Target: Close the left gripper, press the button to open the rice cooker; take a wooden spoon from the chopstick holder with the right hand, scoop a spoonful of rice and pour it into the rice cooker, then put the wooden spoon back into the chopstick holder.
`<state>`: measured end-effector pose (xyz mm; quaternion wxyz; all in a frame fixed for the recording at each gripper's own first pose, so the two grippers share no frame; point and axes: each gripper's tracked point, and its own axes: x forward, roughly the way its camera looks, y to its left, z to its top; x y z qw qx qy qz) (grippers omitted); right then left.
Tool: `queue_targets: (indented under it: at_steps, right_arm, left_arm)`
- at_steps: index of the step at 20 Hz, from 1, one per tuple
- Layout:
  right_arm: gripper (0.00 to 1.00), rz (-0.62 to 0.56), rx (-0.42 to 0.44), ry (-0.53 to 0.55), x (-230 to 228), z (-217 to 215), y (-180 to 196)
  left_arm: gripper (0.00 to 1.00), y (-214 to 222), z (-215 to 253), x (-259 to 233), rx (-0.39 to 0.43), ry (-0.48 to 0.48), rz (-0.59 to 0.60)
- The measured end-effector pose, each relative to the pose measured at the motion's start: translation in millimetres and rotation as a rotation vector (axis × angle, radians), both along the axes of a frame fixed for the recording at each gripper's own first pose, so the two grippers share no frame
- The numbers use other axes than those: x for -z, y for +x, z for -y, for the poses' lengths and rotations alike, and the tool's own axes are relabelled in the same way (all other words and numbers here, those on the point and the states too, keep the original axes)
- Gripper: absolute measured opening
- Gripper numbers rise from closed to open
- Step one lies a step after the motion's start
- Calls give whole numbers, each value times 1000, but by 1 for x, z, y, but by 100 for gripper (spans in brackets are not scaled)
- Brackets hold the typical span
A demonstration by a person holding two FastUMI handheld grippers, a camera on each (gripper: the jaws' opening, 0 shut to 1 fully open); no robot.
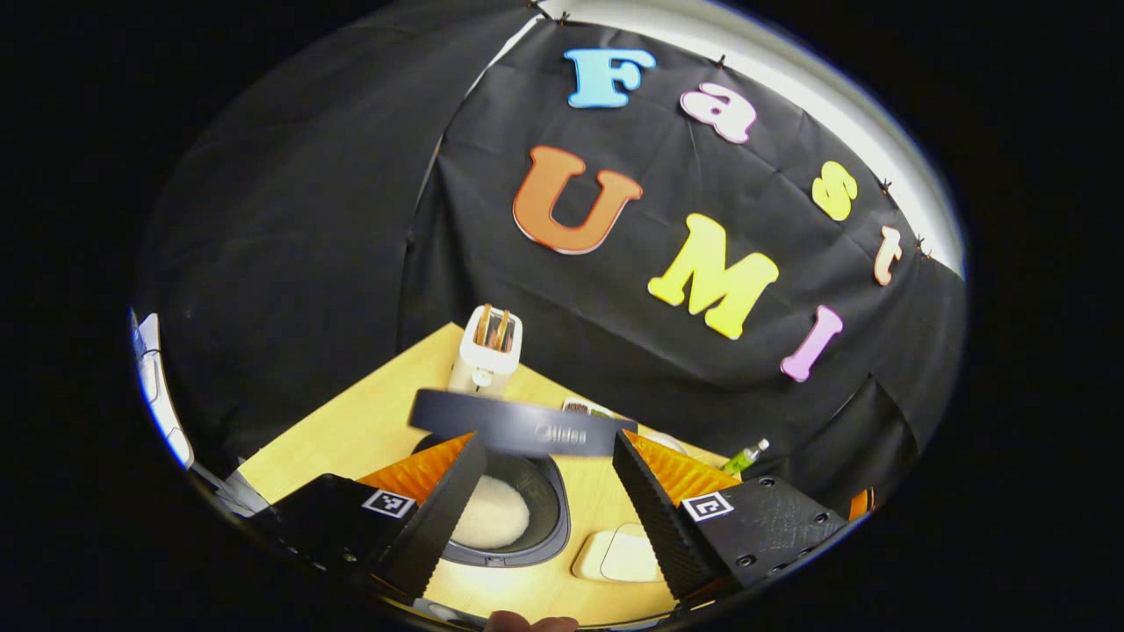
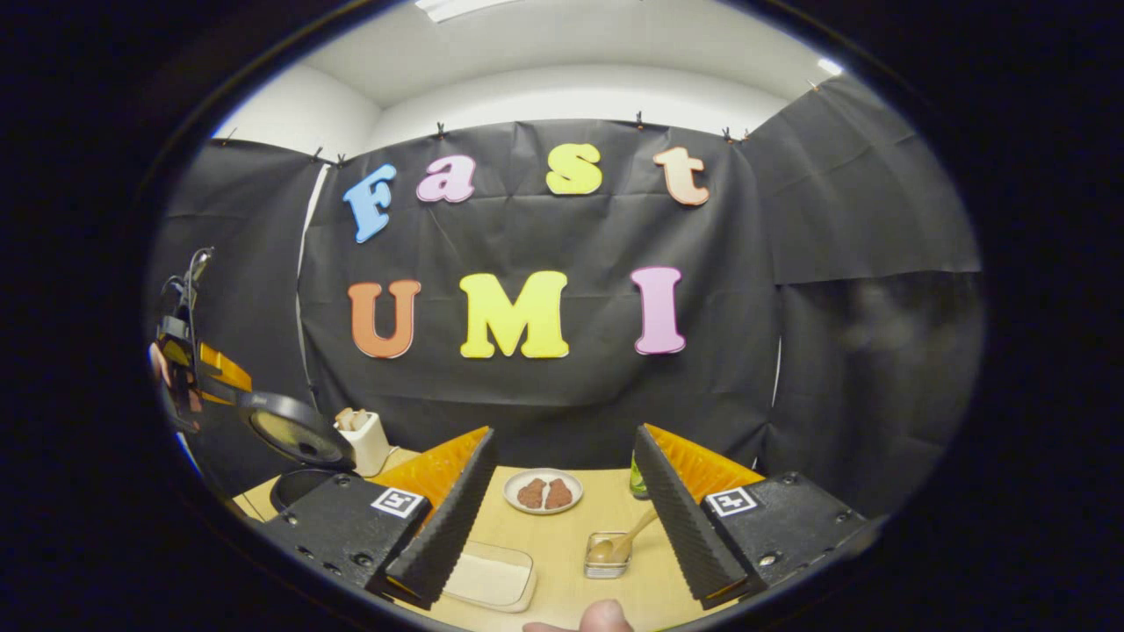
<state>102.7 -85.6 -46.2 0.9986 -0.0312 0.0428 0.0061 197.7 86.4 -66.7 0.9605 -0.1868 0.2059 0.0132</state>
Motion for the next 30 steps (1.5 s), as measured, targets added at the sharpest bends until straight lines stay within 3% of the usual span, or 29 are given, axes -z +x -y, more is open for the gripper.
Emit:
queue_targets:
  at_steps: [4, 8, 14, 23, 30]
  right_arm:
    - [100, -36, 39, 6, 15, 26, -4]
    - [100, -106, 81, 34, 48, 57, -3]
    - [100, -210, 81, 92, 104, 86, 18]
    - [99, -388, 67, 245, 219, 120, 93]
    - [99, -490, 73, 292, 291, 137, 161]
  left_arm:
    - [95, -19, 2, -31, -34, 107, 137]
    - [95, -40, 35, -39, -3, 260, 246]
    - [95, -67, 74, -45, 13, 395, 330]
    - [94, -71, 94, -52, -79, 437, 384]
    - [95, -47, 102, -34, -86, 492, 353]
